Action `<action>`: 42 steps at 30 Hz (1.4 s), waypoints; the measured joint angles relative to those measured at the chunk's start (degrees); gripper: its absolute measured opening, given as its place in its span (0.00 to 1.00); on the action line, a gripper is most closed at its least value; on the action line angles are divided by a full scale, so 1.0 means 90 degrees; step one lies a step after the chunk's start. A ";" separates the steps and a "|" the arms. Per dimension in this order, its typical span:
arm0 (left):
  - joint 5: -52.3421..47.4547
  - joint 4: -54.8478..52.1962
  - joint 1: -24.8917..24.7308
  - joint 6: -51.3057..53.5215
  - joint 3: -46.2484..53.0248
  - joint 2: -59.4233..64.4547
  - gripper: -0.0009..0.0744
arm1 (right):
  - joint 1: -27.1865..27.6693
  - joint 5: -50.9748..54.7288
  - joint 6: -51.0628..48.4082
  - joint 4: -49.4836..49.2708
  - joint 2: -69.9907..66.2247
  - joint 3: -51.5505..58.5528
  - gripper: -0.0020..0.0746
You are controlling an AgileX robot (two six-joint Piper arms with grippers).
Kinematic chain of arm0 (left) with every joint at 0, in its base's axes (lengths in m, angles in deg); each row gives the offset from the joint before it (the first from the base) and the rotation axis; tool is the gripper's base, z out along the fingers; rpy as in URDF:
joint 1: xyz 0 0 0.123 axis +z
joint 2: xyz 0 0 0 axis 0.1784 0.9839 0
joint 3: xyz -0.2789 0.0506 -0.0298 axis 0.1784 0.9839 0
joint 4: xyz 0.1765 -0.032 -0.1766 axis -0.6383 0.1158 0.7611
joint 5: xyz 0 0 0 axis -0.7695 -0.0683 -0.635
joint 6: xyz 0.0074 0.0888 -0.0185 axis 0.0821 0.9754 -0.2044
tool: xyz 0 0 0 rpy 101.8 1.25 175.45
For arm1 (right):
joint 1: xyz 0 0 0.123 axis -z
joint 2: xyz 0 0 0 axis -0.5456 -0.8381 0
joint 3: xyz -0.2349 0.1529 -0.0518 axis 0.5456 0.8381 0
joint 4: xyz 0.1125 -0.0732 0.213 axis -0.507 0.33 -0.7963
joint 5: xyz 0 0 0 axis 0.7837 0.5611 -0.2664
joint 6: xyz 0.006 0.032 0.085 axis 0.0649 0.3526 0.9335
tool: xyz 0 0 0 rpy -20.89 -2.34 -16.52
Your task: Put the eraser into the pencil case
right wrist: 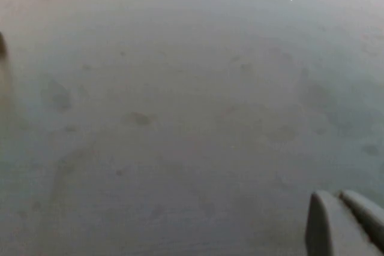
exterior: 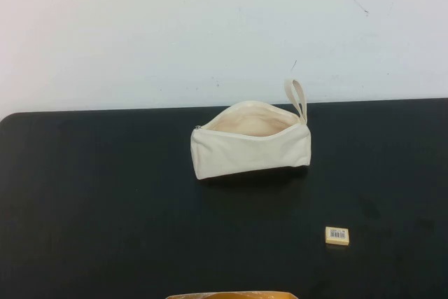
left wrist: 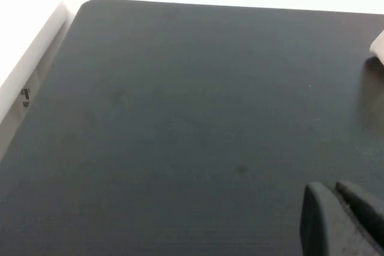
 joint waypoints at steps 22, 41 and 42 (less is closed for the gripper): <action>0.0000 0.0000 0.0000 0.0000 0.0000 0.0000 0.01 | 0.0000 0.0000 0.0000 0.0000 0.0000 0.0000 0.03; 0.0000 0.0000 0.0000 0.0000 0.0000 0.0000 0.01 | 0.0000 0.0000 0.0429 -0.1953 0.0000 0.0000 0.02; 0.0000 0.0012 0.0000 0.0000 0.0000 0.0000 0.01 | 0.0000 0.0010 0.0610 -0.2476 0.0000 0.0012 0.03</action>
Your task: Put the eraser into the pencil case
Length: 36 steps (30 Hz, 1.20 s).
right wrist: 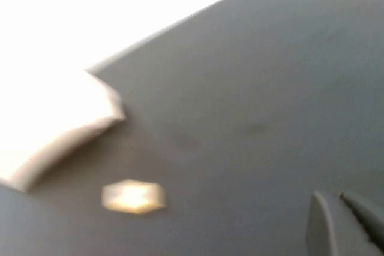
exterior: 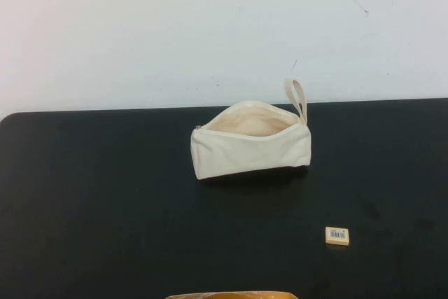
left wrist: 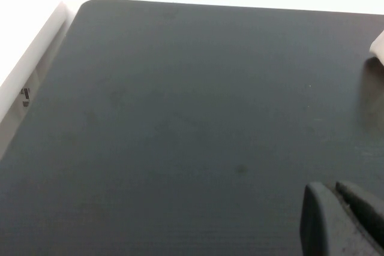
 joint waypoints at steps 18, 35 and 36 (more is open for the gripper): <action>0.0000 0.0000 0.0000 0.0000 0.0000 0.0000 0.01 | 0.0000 0.0332 -0.1938 -0.2649 -0.0019 -0.0613 0.02; 0.0000 0.0000 0.0000 0.0000 0.0000 0.0000 0.01 | -0.0028 0.5201 -0.3336 -0.0201 -0.5181 -0.5537 0.02; 0.0000 0.0000 0.0000 0.0000 0.0000 0.0000 0.01 | -0.0109 0.5326 -0.3339 -0.0185 -0.5455 -0.5718 0.02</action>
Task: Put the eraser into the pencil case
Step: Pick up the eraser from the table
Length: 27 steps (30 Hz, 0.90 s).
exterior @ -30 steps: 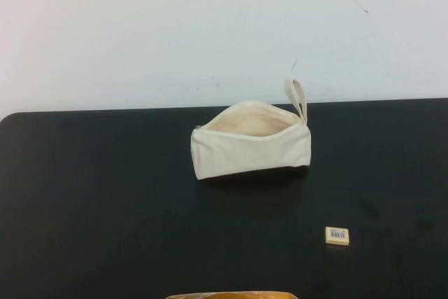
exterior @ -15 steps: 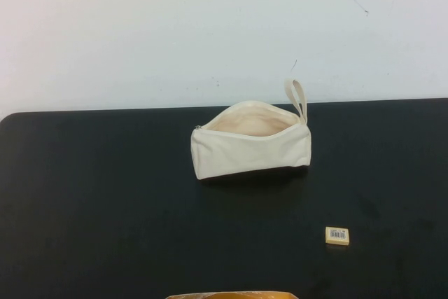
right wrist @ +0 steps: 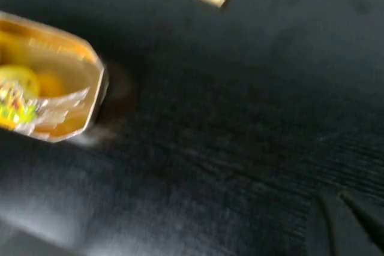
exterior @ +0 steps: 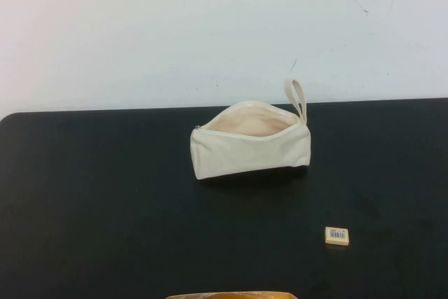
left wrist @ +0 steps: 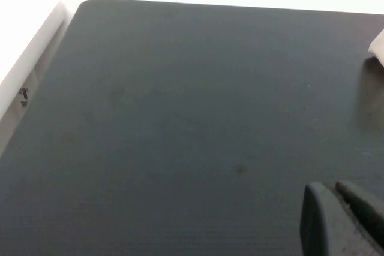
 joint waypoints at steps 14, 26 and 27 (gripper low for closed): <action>0.0000 0.0000 0.0000 0.0000 0.0000 0.0000 0.01 | -0.2952 -0.0303 0.1370 0.1575 -0.3681 -0.1770 0.02; 0.0000 0.0000 0.0000 0.0000 0.0000 0.0000 0.01 | -0.3442 -0.1047 0.1751 0.1078 -0.5853 -0.2375 0.47; 0.0000 0.0000 0.0000 0.0000 0.0000 0.0000 0.01 | -0.3442 -0.1182 0.1954 0.1067 -0.5883 -0.2375 0.56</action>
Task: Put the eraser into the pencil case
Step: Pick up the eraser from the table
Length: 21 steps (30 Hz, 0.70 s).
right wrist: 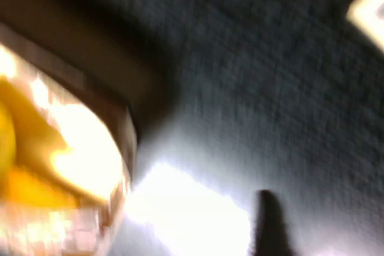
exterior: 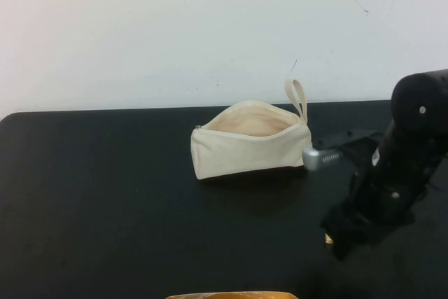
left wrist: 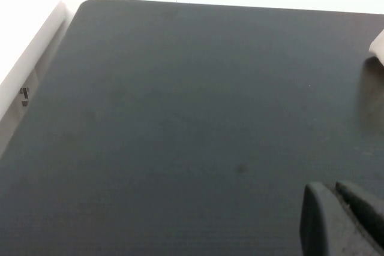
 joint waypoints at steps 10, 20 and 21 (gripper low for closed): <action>0.0000 0.0000 0.0000 0.0000 0.0000 0.0000 0.01 | -0.0089 -0.1333 0.2608 0.0788 -0.0398 -0.0014 0.80; 0.0000 0.0011 0.0000 0.0000 0.0000 0.0000 0.01 | -0.0321 -0.1461 0.3509 0.1486 -0.1007 -0.0135 0.73; 0.0000 0.0011 0.0000 0.0000 0.0000 0.0000 0.01 | -0.0327 -0.1461 0.3514 0.1486 -0.1068 -0.0162 0.73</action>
